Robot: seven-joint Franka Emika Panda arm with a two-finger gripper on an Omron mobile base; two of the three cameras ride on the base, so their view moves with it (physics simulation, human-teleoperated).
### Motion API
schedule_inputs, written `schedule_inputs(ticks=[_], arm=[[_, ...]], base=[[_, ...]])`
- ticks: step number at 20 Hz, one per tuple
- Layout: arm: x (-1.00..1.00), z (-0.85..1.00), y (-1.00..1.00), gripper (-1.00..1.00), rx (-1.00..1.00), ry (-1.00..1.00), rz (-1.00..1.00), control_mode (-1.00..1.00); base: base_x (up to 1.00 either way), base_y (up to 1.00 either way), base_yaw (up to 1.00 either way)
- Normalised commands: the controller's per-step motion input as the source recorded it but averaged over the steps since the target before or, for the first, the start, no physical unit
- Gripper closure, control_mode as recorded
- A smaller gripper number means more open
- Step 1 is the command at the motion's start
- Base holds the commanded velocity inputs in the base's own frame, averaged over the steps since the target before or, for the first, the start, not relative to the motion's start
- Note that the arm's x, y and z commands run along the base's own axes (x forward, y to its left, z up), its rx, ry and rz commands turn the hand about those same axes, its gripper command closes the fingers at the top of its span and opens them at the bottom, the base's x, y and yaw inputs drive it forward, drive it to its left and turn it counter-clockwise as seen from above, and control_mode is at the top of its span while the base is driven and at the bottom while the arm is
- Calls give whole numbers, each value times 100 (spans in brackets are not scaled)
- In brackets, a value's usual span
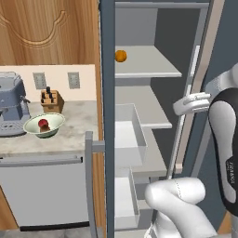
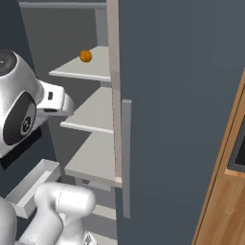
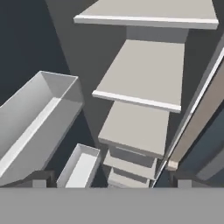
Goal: Take the orange, potato, and peach from the freezer and place them in the bowl on the counter.
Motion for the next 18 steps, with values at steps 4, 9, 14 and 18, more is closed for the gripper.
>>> schedule_inputs(ticks=[4,9,14,18], arm=[[32,20,7,-100,0,-29,31,-100],[57,29,13,-100,0,-15,26,-100],[65,40,24,-100,0,-1,15,-100],[75,18,11,-100,0,0,10,-100]], base=[[0,0,0],[0,0,0],[0,0,0],[0,0,0]])
